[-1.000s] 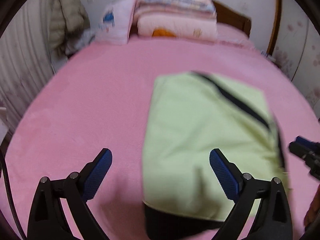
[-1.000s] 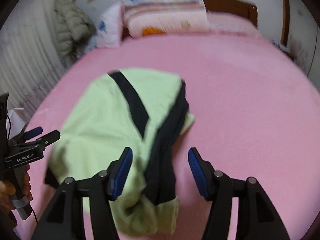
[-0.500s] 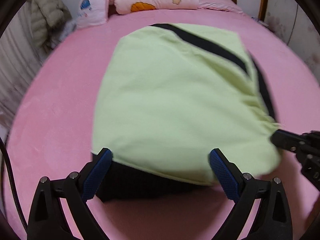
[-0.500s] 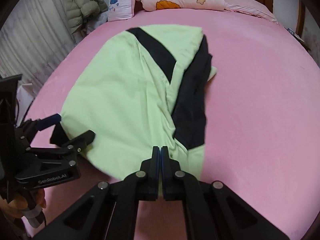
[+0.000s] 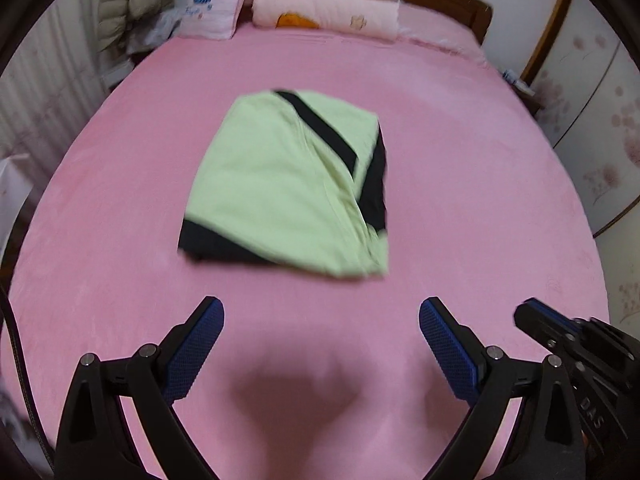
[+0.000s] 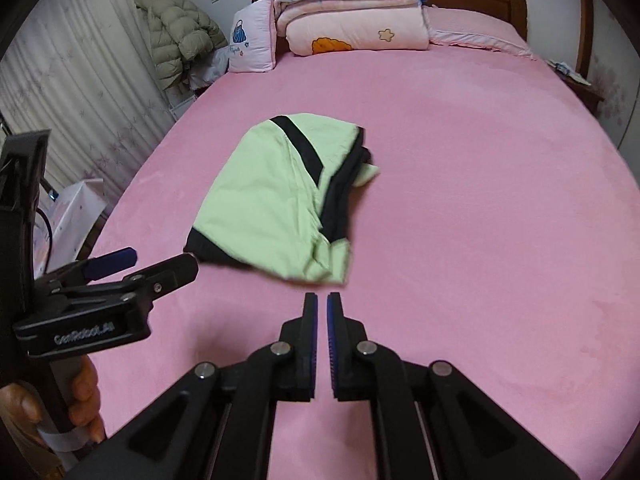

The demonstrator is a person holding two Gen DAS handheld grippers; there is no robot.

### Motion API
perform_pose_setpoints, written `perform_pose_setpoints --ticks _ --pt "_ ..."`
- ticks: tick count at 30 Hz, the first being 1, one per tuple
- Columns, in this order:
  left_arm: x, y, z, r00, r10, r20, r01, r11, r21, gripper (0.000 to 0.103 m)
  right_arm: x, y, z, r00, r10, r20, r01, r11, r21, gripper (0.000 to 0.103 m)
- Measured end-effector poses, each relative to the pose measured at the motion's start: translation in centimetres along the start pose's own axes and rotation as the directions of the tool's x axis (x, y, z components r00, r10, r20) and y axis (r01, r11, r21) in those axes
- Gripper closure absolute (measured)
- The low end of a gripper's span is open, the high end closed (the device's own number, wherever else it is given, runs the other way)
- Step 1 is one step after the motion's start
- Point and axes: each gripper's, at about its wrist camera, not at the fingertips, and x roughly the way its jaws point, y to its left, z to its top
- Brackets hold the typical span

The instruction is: Fold large clothes

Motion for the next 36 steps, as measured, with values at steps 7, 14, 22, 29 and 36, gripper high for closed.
perform_pose_setpoints --ticks 7,14,22,29,36 --pt "-9.1 -4.9 -5.7 1.0 -0.015 0.015 0.015 1.0 0.017 0.005 -10.4 -3.3 -4.9 0.998 -0.055 -0.028 0.057 0.996 0.065 0.086" --pt "-15.7 -9.7 -10.2 0.998 -0.022 0.061 0.02 0.999 0.039 0.001 -18.6 -5.2 -9.0 0.991 -0.13 0.018 0.127 0.984 0.122 0.058" --pt "-16.5 -12.8 -13.1 0.997 0.032 0.068 -0.034 0.999 0.028 0.001 -20.8 -6.6 -11.6 0.988 -0.142 0.066 0.132 0.982 0.136 0.058" --pt "-17.6 -14.2 -14.5 0.997 0.036 0.064 -0.039 0.999 0.037 0.001 -22.0 -6.8 -13.0 0.985 -0.162 0.063 0.155 0.983 0.1 0.058" --pt "-18.4 -15.6 -15.0 0.996 0.025 0.08 -0.029 0.998 0.059 0.001 -23.5 -7.4 -13.6 0.983 -0.165 0.081 0.156 0.981 0.111 0.058"
